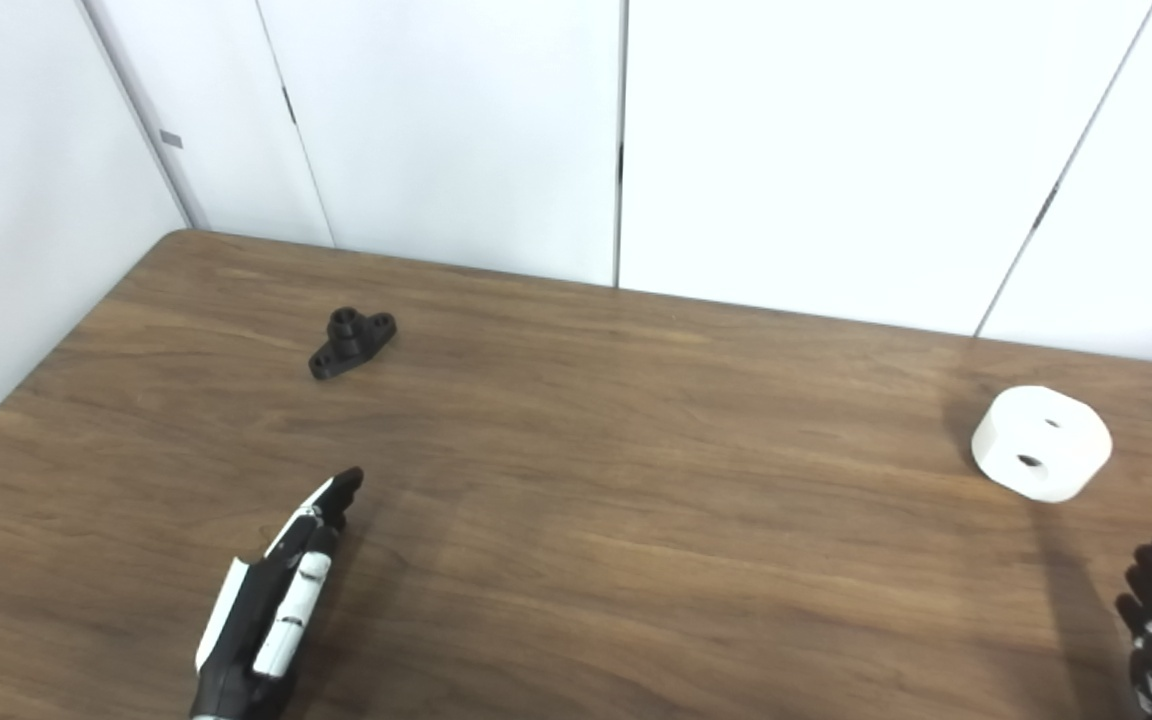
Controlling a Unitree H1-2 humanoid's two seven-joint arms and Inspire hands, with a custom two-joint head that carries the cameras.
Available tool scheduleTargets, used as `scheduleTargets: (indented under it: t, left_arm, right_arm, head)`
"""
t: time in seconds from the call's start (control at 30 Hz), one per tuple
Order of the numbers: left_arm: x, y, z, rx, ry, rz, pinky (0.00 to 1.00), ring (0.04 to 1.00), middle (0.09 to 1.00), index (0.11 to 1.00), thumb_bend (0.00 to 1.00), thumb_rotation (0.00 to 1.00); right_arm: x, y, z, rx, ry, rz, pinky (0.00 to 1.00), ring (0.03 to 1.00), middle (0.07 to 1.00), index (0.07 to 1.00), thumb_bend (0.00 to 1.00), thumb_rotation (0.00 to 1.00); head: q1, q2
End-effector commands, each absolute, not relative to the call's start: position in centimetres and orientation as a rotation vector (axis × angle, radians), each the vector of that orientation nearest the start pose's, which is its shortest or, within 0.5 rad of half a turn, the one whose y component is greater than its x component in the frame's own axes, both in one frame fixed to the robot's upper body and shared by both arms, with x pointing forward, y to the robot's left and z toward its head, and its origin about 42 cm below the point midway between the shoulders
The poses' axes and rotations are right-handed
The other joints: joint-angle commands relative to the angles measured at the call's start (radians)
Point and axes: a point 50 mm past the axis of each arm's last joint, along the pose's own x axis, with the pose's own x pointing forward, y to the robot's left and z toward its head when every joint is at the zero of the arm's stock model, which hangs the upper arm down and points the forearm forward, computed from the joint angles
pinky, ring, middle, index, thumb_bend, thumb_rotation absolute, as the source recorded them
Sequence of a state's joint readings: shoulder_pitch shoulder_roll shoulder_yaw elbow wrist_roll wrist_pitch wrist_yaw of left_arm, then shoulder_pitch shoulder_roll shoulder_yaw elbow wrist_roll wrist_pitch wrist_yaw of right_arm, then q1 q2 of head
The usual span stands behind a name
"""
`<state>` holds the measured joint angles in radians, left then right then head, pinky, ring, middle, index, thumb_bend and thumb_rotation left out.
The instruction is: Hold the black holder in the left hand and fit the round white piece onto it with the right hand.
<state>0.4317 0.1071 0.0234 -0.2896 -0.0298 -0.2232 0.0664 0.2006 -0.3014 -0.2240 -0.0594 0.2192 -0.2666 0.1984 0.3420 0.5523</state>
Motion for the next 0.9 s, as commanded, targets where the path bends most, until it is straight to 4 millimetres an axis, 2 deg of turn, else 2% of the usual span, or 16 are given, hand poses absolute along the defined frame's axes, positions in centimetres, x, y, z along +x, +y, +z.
scheduleTargets:
  t: [0.0,0.17,0.27,0.37,0.43,0.47,0.53,0.57,0.67,0.77,0.87]
  left_arm:
    - [12.4,25.1,9.9,0.075,-0.088,0.177,0.99,0.98,0.956,0.91,0.44,0.84]
    - [12.1,25.2,9.7,0.089,-0.081,0.188,0.99,0.977,0.953,0.898,0.44,0.81]
    - [12.1,25.5,9.9,0.12,-0.093,0.189,0.97,0.965,0.944,0.887,0.39,0.74]
    - [12.1,25.9,10.4,0.152,-0.101,0.194,0.97,0.973,0.95,0.883,0.42,0.58]
    - [12.3,26.2,10.9,0.185,-0.112,0.213,0.92,0.952,0.935,0.875,0.43,0.48]
    - [12.5,26.3,11.4,0.223,-0.117,0.238,0.92,0.947,0.931,0.873,0.44,0.46]
    - [12.8,26.6,12.4,0.276,-0.127,0.279,0.9,0.926,0.904,0.854,0.47,0.33]
    - [13.1,26.7,13.0,0.3,-0.139,0.297,0.9,0.925,0.901,0.851,0.47,0.31]
    - [14.4,27.3,14.8,0.39,-0.182,0.355,0.89,0.909,0.888,0.841,0.53,0.09]
    - [15.4,27.8,16.1,0.486,-0.192,0.41,0.9,0.912,0.891,0.836,0.59,0.04]
    - [16.8,28.6,17.4,0.611,-0.2,0.47,0.89,0.896,0.881,0.827,0.65,0.09]
  right_arm:
    - [18.7,-36.9,9.0,-0.132,-0.093,-0.046,1.0,1.0,0.996,0.997,0.73,1.0]
    - [18.4,-36.8,8.9,-0.122,-0.087,-0.042,1.0,1.0,1.0,0.994,0.75,1.0]
    - [18.1,-36.5,9.0,-0.109,-0.075,-0.058,1.0,1.0,0.982,0.974,0.68,0.99]
    - [17.9,-36.4,9.0,-0.111,-0.073,-0.061,1.0,1.0,0.976,0.964,0.64,1.0]
    - [17.9,-36.2,8.9,-0.102,-0.081,-0.057,1.0,1.0,0.974,0.965,0.61,1.0]
    - [17.9,-36.2,8.9,-0.098,-0.083,-0.057,1.0,1.0,0.974,0.965,0.6,1.0]
    - [17.9,-36.2,8.8,-0.094,-0.086,-0.056,1.0,0.998,0.971,0.965,0.6,1.0]
    - [17.9,-36.2,8.8,-0.091,-0.085,-0.056,1.0,0.998,0.97,0.965,0.6,1.0]
    - [18.0,-36.1,8.7,-0.09,-0.08,-0.055,1.0,1.0,0.968,0.966,0.61,1.0]
    - [18.0,-36.0,8.7,-0.096,-0.081,-0.054,1.0,0.998,0.969,0.969,0.6,1.0]
    - [18.0,-35.9,8.7,-0.095,-0.081,-0.056,1.0,0.991,0.967,0.961,0.61,1.0]
  head:
    - [0.003,-0.001]
    - [0.01,-0.013]
    - [0.008,-0.012]
    - [0.007,-0.012]
    - [0.007,-0.014]
    - [0.006,-0.016]
    - [0.005,-0.016]
    - [0.004,-0.017]
    - [0.001,-0.02]
    - [0.0,-0.019]
    - [-0.002,-0.02]
